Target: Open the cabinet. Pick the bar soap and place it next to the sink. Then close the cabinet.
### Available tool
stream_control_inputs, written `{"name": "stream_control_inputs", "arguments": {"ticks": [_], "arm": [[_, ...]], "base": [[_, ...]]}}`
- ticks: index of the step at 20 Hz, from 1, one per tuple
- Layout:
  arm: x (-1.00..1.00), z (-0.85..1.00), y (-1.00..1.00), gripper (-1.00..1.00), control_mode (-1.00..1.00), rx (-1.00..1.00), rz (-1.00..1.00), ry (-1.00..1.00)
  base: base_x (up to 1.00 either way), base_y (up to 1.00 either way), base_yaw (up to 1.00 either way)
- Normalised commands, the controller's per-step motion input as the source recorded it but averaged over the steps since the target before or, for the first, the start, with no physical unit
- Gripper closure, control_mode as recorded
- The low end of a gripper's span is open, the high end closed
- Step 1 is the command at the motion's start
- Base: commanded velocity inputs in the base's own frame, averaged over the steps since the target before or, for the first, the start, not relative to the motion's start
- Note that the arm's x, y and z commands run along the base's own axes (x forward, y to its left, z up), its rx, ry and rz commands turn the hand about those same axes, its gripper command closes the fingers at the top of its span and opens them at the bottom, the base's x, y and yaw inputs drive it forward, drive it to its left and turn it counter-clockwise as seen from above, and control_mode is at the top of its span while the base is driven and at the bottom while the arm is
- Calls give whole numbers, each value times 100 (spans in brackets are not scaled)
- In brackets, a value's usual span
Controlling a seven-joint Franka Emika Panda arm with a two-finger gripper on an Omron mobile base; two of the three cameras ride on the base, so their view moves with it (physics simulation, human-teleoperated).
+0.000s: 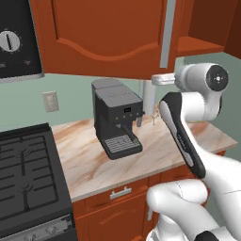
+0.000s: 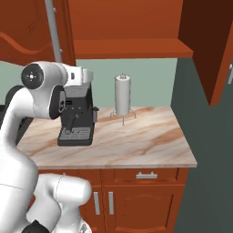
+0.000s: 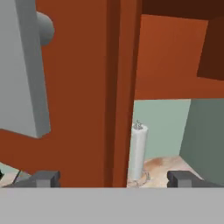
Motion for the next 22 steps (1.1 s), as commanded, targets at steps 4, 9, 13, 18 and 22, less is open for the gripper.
{"name": "stream_control_inputs", "arguments": {"ticks": [4,9,13,18,22], "arm": [[68,18,0,-100,-100,-2,-10,3],[90,2,0,-100,-100,0,-12,-2],[88,-14,0,-100,-100,2,-6,-15],[68,-8,-2,-100,-100,3,0,-15],[50,0,-13,-100,-100,3,5,-10]], "base": [[0,0,0],[0,0,0],[0,0,0],[0,0,0],[0,0,0]]}}
